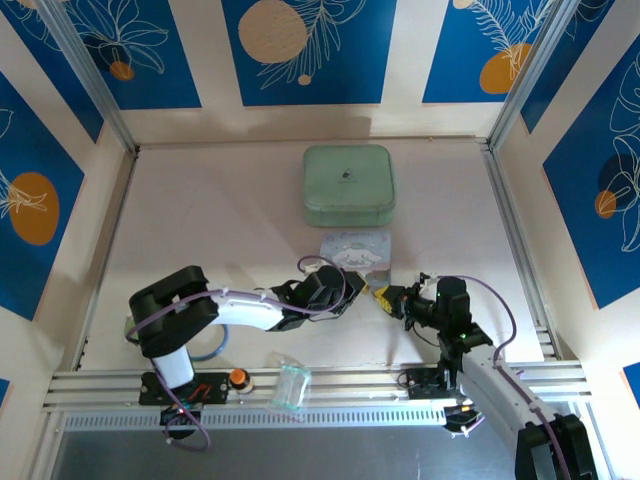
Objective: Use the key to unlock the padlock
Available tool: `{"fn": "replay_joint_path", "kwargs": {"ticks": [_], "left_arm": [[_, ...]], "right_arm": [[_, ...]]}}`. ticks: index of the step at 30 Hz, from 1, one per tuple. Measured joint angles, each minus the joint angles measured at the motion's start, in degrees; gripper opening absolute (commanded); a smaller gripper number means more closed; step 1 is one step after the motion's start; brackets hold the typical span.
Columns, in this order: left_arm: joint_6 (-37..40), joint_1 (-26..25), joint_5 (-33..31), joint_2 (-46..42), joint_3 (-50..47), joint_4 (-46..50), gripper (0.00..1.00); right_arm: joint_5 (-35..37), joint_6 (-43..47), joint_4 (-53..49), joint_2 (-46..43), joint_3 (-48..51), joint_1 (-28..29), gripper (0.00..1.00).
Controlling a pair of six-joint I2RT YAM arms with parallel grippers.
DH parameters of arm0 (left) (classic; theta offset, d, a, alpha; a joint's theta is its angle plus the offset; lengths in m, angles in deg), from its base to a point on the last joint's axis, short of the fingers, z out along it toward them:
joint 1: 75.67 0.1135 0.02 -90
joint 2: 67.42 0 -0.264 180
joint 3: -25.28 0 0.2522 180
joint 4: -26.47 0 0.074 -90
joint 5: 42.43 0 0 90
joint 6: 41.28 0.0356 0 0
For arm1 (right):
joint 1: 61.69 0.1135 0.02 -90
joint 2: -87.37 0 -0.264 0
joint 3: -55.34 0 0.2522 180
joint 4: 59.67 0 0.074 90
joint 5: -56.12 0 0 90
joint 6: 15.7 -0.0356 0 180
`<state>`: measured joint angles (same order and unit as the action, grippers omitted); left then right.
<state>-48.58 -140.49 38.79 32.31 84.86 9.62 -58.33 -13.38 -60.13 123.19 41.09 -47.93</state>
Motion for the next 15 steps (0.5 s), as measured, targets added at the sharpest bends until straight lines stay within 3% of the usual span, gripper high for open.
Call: {"fn": "replay_joint_path", "kwargs": {"ticks": [15], "left_arm": [[-4.52, 0.44, 0.92, 2.16, 0.00, -8.50, 0.00]], "right_arm": [[-9.64, 2.97, 8.68, 11.93, -3.26, -7.87, 0.00]]}}
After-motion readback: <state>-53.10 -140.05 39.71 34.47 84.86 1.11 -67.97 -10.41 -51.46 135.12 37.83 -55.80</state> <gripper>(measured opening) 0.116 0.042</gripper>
